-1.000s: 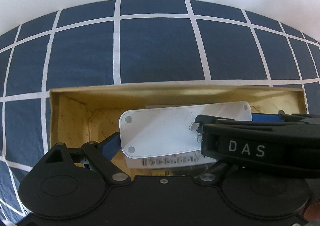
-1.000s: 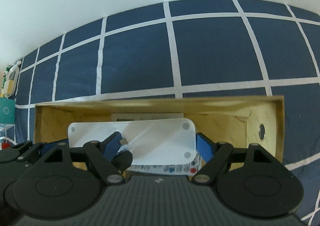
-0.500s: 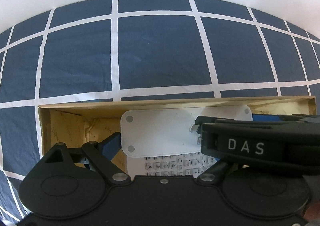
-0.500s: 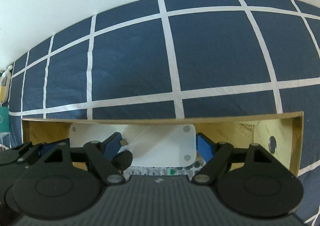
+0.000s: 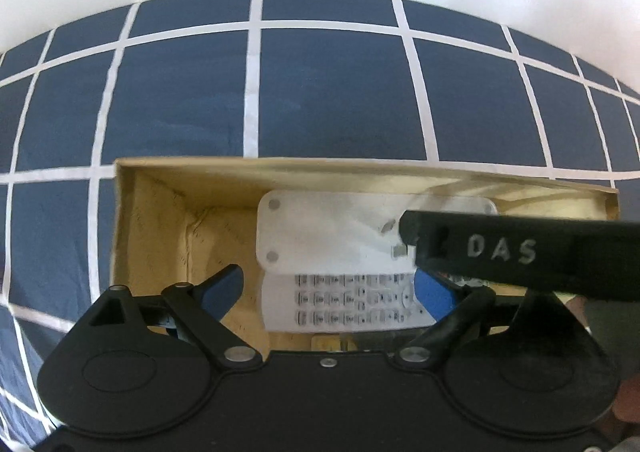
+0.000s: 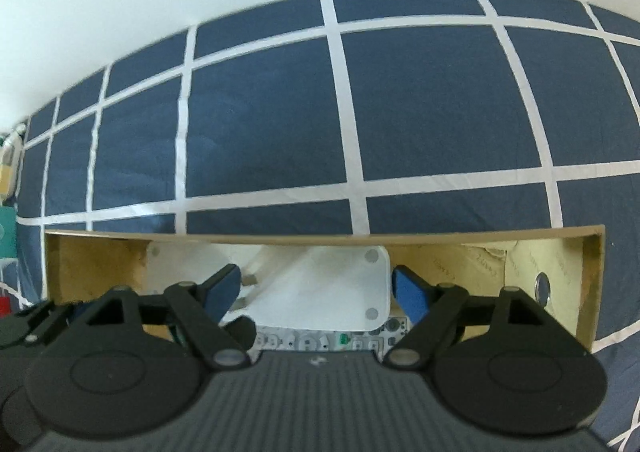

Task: Organize objects
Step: 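Lower the power strip into the box and open the right tool, then lift the right tool out of the box and move toward the black-red phone case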

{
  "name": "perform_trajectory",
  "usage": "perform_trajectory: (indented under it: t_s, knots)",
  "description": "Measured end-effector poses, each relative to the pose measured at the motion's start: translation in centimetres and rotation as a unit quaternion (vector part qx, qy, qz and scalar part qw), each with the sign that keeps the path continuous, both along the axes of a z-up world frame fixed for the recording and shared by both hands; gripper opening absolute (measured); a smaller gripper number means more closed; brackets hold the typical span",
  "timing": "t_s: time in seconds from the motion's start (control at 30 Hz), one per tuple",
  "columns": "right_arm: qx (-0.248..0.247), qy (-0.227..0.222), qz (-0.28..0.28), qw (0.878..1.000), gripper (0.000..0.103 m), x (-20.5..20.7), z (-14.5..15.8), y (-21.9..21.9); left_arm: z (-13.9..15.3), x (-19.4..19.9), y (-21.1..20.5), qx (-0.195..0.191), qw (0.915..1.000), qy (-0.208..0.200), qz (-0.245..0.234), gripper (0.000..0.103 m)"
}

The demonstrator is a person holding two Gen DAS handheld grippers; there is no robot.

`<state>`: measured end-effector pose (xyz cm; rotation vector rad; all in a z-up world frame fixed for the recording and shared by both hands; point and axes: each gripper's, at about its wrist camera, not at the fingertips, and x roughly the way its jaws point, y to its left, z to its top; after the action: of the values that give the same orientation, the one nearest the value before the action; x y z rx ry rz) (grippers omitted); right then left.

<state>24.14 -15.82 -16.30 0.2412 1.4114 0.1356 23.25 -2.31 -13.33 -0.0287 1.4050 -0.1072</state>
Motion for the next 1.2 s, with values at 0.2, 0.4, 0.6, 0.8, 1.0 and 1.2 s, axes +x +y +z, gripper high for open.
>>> perform_trajectory:
  t_s: [0.2,0.4,0.6,0.8,1.0,1.2]
  knots:
    - [0.005,-0.009,0.007,1.000,0.083,-1.2,1.9,-0.7,2.2,-2.1,0.0,0.001,0.9998,-0.014,0.011,0.093]
    - [0.005,-0.028,0.012,1.000,0.085,-3.5,4.2,-1.8,4.4,-4.8,-0.3,0.005,0.9994,-0.030,0.017,0.096]
    - [0.007,-0.047,0.015,0.999,0.088,-6.4,7.0,-3.3,7.0,-8.2,-1.1,0.009,0.9986,-0.046,0.023,0.099]
    - [0.005,-0.072,0.024,0.997,0.094,-9.8,9.6,-5.1,9.2,-11.8,-2.5,0.011,0.9977,-0.062,0.026,0.102]
    - [0.009,-0.090,0.016,0.996,0.100,-13.2,11.7,-7.9,10.8,-15.4,-5.2,0.016,0.9969,-0.073,0.024,0.103]
    - [0.012,-0.104,0.025,0.994,0.103,-15.9,12.9,-11.2,11.5,-18.5,-8.8,0.016,0.9967,-0.072,0.035,0.103]
